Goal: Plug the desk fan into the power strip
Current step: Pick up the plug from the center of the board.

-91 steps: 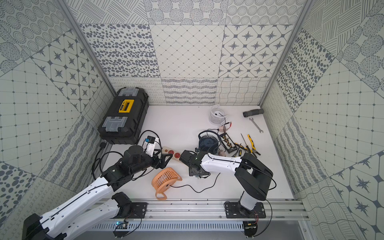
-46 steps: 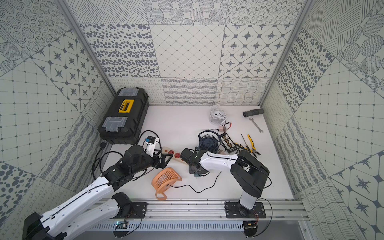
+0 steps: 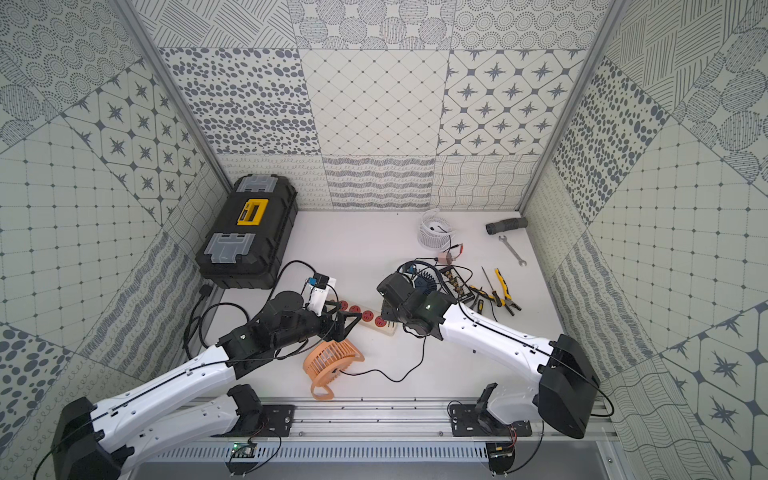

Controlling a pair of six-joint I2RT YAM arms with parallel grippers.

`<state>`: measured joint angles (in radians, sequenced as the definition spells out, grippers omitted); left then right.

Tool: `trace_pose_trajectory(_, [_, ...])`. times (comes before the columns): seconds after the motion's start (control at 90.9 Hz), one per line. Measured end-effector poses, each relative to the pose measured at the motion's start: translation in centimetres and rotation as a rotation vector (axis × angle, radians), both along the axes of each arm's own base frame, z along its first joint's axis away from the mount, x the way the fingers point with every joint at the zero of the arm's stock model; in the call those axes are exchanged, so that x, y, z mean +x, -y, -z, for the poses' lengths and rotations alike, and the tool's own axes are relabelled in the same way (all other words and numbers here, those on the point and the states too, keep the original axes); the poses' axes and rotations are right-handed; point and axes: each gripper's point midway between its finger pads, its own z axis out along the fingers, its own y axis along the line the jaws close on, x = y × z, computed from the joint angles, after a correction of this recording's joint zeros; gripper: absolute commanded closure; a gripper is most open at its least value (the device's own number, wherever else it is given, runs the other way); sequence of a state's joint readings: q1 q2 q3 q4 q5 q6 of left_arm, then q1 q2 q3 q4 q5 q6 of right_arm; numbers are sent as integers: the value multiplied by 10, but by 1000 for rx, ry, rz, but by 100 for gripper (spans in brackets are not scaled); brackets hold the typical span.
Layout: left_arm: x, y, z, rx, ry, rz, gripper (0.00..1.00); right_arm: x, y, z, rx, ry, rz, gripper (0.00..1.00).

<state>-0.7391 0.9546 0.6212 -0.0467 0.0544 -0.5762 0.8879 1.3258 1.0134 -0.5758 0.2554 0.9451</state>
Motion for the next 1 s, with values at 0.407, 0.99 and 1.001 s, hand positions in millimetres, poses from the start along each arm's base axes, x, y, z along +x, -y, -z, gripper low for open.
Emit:
trace_pose_trajectory(0.407, [-6, 57, 0, -36, 61, 83, 32, 10, -23, -35, 335, 27, 25, 61])
trace_pose_trajectory(0.99, [34, 60, -8, -113, 129, -124, 68, 5, -28, -40, 490, 16, 53, 61])
trace_pose_trajectory(1.001, [34, 60, -8, -111, 130, -128, 69, 5, -28, -40, 492, 16, 53, 61])
